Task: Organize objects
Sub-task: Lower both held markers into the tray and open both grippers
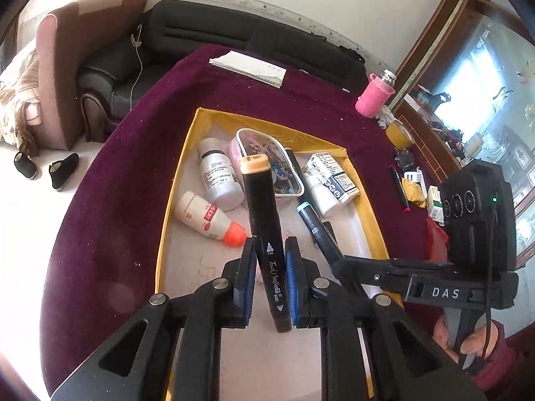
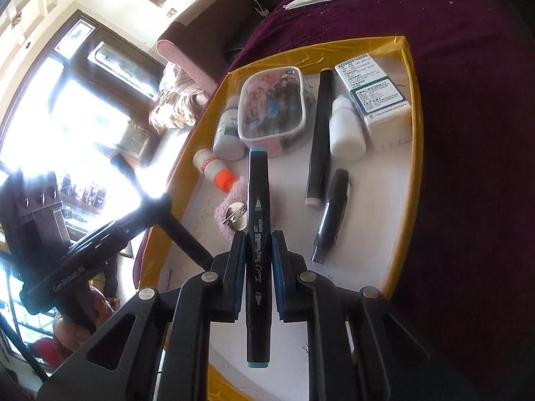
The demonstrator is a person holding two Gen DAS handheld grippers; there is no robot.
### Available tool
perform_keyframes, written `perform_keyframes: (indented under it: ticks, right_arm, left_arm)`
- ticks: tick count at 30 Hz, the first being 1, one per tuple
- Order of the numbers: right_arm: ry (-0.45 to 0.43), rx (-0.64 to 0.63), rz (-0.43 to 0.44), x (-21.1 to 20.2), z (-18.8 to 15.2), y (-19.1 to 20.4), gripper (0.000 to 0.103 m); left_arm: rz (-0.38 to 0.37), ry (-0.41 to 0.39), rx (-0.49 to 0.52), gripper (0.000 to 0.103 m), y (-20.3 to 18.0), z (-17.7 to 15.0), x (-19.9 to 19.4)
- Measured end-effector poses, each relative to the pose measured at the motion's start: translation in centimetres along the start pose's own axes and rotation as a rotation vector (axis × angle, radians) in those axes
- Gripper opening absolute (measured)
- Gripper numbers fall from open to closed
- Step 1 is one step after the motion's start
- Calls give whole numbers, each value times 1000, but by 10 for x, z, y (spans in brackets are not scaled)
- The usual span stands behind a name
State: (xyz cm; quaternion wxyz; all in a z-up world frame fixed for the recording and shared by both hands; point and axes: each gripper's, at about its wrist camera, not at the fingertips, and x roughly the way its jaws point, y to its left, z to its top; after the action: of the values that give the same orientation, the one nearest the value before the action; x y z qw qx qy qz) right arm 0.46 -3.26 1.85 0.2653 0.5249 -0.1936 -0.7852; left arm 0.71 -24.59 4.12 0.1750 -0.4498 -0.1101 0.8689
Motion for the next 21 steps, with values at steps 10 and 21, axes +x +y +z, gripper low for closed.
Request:
perform_keyframes:
  ticks: [10, 21]
  right_arm:
    - [-38, 10, -158, 16, 13, 9, 13]
    - [-3, 36, -227, 26, 19, 10, 13]
  left_arm:
    - [80, 105, 27, 13, 0, 14, 43]
    - [71, 25, -74, 50, 12, 9, 9]
